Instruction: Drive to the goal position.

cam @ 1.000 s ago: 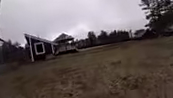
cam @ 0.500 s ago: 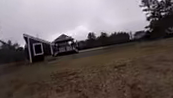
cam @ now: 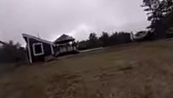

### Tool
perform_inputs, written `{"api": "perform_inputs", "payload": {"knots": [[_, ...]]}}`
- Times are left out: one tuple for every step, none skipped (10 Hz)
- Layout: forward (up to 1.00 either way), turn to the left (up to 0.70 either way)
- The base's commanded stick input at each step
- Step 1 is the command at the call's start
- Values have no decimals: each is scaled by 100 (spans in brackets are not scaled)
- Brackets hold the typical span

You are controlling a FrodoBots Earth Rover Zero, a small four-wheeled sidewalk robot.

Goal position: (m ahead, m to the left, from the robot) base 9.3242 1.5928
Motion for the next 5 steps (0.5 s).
{"api": "perform_inputs", "payload": {"knots": [[70, 0], [70, 0], [70, 0], [70, 0], [70, 0]]}}
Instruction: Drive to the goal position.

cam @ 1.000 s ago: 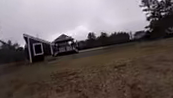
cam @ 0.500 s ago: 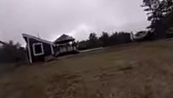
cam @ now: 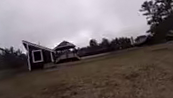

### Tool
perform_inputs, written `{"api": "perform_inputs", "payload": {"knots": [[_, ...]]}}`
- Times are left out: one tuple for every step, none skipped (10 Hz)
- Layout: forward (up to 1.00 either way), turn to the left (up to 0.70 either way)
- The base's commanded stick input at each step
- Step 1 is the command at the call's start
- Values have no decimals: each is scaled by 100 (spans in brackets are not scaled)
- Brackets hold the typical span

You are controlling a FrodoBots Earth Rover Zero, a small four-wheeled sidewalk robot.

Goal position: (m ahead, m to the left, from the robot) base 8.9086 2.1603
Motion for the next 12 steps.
{"api": "perform_inputs", "payload": {"knots": [[70, 0], [70, 0], [70, 0], [70, 0], [70, 0], [70, 0], [70, 0], [70, 0], [70, 0], [70, 0], [70, 0], [70, 0]]}}
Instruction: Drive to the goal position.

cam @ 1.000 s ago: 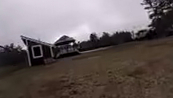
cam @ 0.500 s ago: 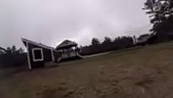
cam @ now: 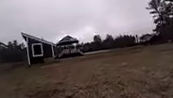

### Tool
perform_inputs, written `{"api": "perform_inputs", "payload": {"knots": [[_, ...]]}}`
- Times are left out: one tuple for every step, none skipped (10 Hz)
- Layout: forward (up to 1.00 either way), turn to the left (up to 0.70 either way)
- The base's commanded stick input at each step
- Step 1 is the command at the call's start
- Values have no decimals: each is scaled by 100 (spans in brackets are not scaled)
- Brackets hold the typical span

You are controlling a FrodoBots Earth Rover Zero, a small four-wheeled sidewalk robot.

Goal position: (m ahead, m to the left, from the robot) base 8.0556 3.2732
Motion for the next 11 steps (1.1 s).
{"api": "perform_inputs", "payload": {"knots": [[70, 0], [70, 0], [70, 0], [70, 0], [70, 0], [70, 0], [70, 0], [70, 0], [70, 0], [70, 0], [70, 0]]}}
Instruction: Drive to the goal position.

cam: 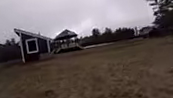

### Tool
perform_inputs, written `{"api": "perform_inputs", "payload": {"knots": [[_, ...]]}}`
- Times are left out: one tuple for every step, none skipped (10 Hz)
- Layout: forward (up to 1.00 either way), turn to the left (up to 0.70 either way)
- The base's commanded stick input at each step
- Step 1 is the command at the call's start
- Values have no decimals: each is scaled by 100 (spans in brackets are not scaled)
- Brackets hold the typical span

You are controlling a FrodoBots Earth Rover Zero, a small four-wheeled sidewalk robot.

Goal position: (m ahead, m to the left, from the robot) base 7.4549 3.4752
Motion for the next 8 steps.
{"api": "perform_inputs", "payload": {"knots": [[70, 0], [70, 0], [70, 0], [70, 0], [70, 0], [70, 0], [70, 0], [70, 0]]}}
